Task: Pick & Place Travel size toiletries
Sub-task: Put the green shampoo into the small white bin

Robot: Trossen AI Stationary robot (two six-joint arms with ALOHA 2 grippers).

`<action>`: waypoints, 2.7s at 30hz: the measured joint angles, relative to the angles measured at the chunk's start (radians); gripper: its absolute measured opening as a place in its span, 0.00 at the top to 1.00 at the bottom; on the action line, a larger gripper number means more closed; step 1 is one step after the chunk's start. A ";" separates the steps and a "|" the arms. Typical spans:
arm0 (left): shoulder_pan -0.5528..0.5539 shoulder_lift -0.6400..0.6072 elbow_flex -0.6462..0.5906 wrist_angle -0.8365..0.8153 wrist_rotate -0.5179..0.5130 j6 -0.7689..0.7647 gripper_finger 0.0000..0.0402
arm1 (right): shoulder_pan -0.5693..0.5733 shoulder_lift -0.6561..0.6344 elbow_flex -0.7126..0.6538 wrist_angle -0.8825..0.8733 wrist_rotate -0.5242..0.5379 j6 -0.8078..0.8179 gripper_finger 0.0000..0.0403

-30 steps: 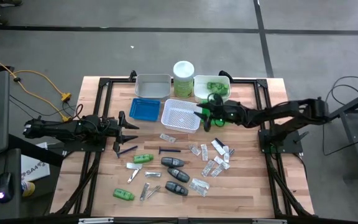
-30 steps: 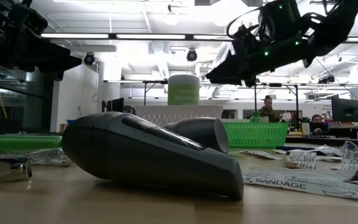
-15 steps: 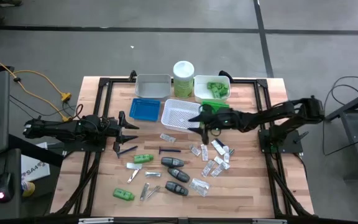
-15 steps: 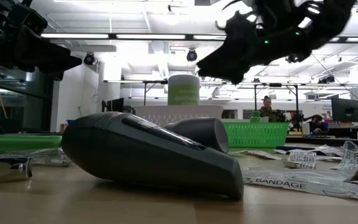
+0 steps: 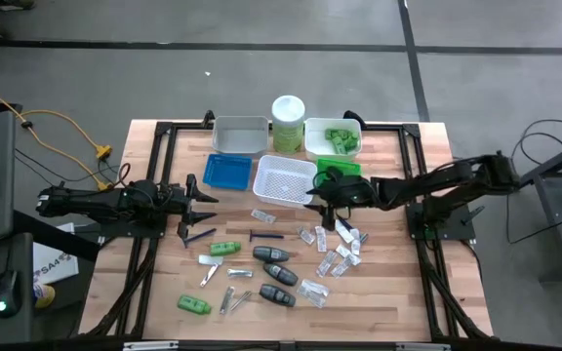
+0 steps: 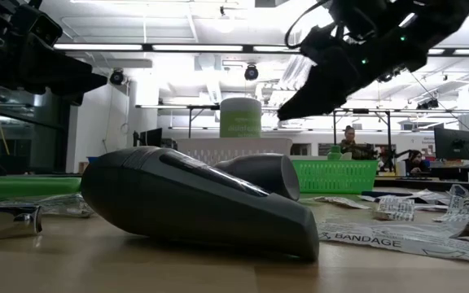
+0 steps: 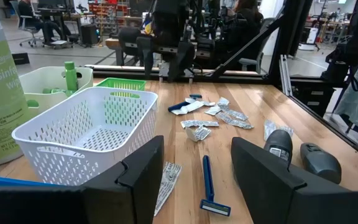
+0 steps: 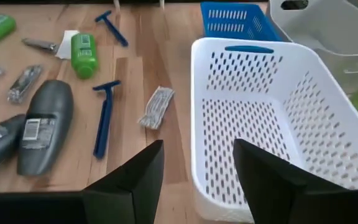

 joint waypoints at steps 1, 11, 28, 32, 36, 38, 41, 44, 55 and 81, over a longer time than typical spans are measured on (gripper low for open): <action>0.000 0.000 0.000 0.000 0.000 0.000 0.53 | 0.000 -0.019 -0.009 0.003 0.000 -0.001 0.54; 0.000 0.000 0.000 0.003 -0.003 -0.001 0.53 | -0.067 -0.246 -0.187 0.198 -0.125 -0.091 0.54; 0.000 0.182 0.197 -0.171 -0.197 -0.288 0.53 | -0.114 -0.328 -0.231 0.241 -0.129 -0.169 0.54; 0.000 0.360 0.302 -0.310 -0.051 -0.464 0.53 | -0.114 -0.328 -0.231 0.252 -0.089 -0.189 0.54; -0.007 0.550 0.419 -0.426 0.229 -0.596 0.53 | -0.114 -0.328 -0.231 0.251 -0.052 -0.198 0.54; -0.046 0.644 0.485 -0.522 0.276 -0.630 0.54 | -0.114 -0.328 -0.231 0.249 -0.053 -0.193 0.54; -0.135 0.776 0.598 -0.696 0.269 -0.675 0.57 | -0.113 -0.328 -0.231 0.232 -0.055 -0.177 0.54; -0.253 0.881 0.699 -0.817 0.224 -0.759 0.61 | -0.107 -0.328 -0.231 0.188 -0.055 -0.144 0.54; -0.734 1.152 0.840 -0.773 0.124 -0.985 0.74 | -0.019 -0.328 -0.231 0.085 -0.056 -0.096 0.54; -0.818 1.450 0.842 -0.571 0.364 -0.971 0.60 | 0.067 -0.328 -0.230 0.128 -0.024 -0.127 0.54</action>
